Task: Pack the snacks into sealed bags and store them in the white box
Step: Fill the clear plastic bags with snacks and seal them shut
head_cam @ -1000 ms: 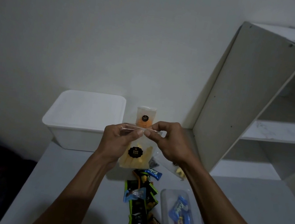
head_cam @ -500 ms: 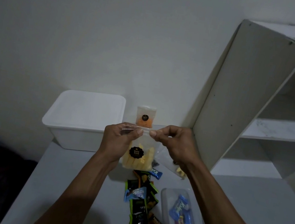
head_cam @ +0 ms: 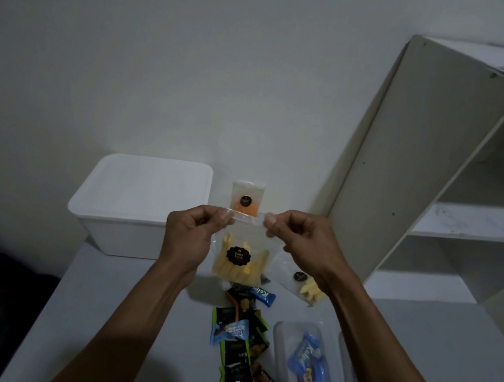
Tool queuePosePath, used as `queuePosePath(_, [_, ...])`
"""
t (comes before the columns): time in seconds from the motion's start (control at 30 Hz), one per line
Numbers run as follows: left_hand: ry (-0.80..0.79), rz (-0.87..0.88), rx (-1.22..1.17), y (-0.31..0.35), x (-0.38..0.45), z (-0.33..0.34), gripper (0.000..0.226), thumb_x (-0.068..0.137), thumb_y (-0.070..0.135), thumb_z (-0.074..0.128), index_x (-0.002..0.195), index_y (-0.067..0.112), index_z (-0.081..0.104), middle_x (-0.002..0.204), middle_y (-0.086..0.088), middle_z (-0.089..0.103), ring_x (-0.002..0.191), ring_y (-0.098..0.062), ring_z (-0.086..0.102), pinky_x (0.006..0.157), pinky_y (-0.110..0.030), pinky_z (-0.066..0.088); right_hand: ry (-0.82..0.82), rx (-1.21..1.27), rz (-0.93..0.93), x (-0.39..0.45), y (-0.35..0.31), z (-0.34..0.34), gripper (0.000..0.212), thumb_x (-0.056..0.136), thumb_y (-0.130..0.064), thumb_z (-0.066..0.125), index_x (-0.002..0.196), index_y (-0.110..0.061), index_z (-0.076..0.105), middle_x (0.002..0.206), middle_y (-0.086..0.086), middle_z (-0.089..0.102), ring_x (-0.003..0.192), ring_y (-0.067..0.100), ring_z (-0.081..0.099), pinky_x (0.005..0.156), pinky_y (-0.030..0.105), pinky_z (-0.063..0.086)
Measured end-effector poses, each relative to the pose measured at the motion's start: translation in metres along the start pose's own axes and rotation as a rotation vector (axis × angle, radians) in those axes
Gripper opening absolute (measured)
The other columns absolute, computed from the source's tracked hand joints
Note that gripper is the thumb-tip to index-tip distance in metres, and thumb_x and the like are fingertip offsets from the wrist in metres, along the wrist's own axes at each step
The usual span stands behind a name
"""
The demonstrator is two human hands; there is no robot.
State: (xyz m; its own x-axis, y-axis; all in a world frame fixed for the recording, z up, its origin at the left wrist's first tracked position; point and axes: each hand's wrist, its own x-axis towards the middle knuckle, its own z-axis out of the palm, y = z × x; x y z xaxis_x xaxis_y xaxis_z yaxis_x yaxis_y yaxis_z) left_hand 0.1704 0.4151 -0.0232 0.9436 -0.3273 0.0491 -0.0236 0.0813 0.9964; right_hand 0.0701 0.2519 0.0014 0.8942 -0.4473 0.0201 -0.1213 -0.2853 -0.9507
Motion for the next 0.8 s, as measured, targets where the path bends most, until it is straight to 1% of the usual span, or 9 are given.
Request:
queuePosePath(0.07, [-0.043, 0.041, 0.057, 0.0, 0.0, 0.001, 0.014, 0.088, 0.011, 0.068, 0.078, 0.018, 0.074, 0.07, 0.009, 0.074, 0.072, 0.0, 0.067, 0.07, -0.01, 0.05, -0.036, -0.033, 0.018, 0.003, -0.007, 0.002, 0.028, 0.091, -0.044, 0.062, 0.085, -0.021, 0.077, 0.085, -0.004, 0.076, 0.085, 0.003, 0.069, 0.072, 0.022, 0.047])
queuePosePath(0.17, [-0.107, 0.082, 0.119, 0.0, -0.001, 0.0, 0.02, 0.093, 0.012, 0.063, 0.08, 0.022, 0.075, 0.076, 0.01, 0.075, 0.079, -0.001, 0.067, 0.076, -0.014, 0.051, -0.082, -0.17, -0.004, 0.008, -0.018, 0.007, 0.026, 0.091, -0.038, 0.066, 0.082, -0.015, 0.077, 0.081, -0.003, 0.074, 0.069, -0.005, 0.063, 0.066, 0.015, 0.047])
queuePosePath(0.27, [-0.113, 0.094, 0.161, 0.001, -0.001, -0.001, 0.019, 0.093, 0.016, 0.064, 0.079, 0.025, 0.075, 0.08, 0.01, 0.075, 0.084, -0.003, 0.068, 0.082, -0.022, 0.051, -0.134, -0.214, -0.011, 0.011, -0.021, 0.007, 0.024, 0.089, -0.032, 0.07, 0.081, -0.01, 0.075, 0.081, 0.006, 0.073, 0.073, 0.013, 0.065, 0.07, 0.025, 0.052])
queuePosePath(0.37, [0.049, 0.076, 0.191, -0.001, -0.005, 0.001, 0.003, 0.086, 0.029, 0.073, 0.084, 0.026, 0.074, 0.084, 0.009, 0.075, 0.085, -0.008, 0.067, 0.077, -0.026, 0.053, -0.115, -0.206, 0.005, 0.011, -0.017, 0.013, 0.024, 0.089, -0.03, 0.071, 0.082, -0.007, 0.072, 0.075, 0.011, 0.069, 0.066, 0.013, 0.058, 0.065, 0.026, 0.05])
queuePosePath(0.43, [0.19, 0.048, 0.221, -0.003, -0.009, 0.003, 0.019, 0.079, 0.041, 0.078, 0.079, 0.023, 0.073, 0.077, 0.009, 0.072, 0.075, -0.008, 0.065, 0.07, -0.028, 0.054, -0.062, -0.205, -0.007, 0.01, -0.011, 0.021, 0.025, 0.091, -0.029, 0.069, 0.083, -0.005, 0.071, 0.084, 0.016, 0.071, 0.069, 0.018, 0.062, 0.069, 0.027, 0.053])
queuePosePath(0.5, [0.196, -0.01, 0.248, -0.002, -0.014, 0.007, 0.028, 0.078, 0.047, 0.077, 0.072, 0.021, 0.072, 0.067, 0.008, 0.07, 0.061, 0.001, 0.061, 0.063, -0.023, 0.051, -0.045, -0.177, -0.016, 0.011, -0.002, 0.029, 0.024, 0.092, -0.026, 0.067, 0.083, -0.004, 0.07, 0.087, 0.018, 0.07, 0.076, 0.026, 0.065, 0.08, 0.041, 0.058])
queuePosePath(0.57, [0.164, -0.084, 0.246, 0.001, -0.019, 0.011, 0.027, 0.081, 0.043, 0.075, 0.067, 0.02, 0.072, 0.064, 0.009, 0.07, 0.055, 0.008, 0.06, 0.06, -0.02, 0.047, -0.053, -0.167, -0.008, 0.011, 0.005, 0.035, 0.022, 0.093, -0.024, 0.066, 0.08, -0.007, 0.07, 0.084, 0.016, 0.07, 0.075, 0.021, 0.064, 0.084, 0.048, 0.057])
queuePosePath(0.63, [0.165, -0.127, 0.213, 0.002, -0.021, 0.013, 0.025, 0.085, 0.034, 0.074, 0.063, 0.021, 0.071, 0.06, 0.01, 0.069, 0.052, 0.011, 0.058, 0.057, -0.016, 0.045, -0.059, -0.165, -0.005, 0.012, 0.009, 0.04, 0.019, 0.093, -0.021, 0.065, 0.08, -0.009, 0.071, 0.082, 0.01, 0.072, 0.079, 0.021, 0.067, 0.087, 0.046, 0.057])
queuePosePath(0.8, [0.18, -0.182, 0.169, 0.004, -0.02, 0.017, 0.024, 0.089, 0.017, 0.068, 0.066, 0.014, 0.071, 0.059, 0.003, 0.069, 0.051, 0.001, 0.06, 0.049, -0.011, 0.046, -0.051, -0.124, 0.003, 0.012, 0.012, 0.044, 0.021, 0.094, -0.023, 0.064, 0.081, -0.008, 0.071, 0.077, 0.003, 0.07, 0.073, 0.008, 0.061, 0.081, 0.037, 0.054])
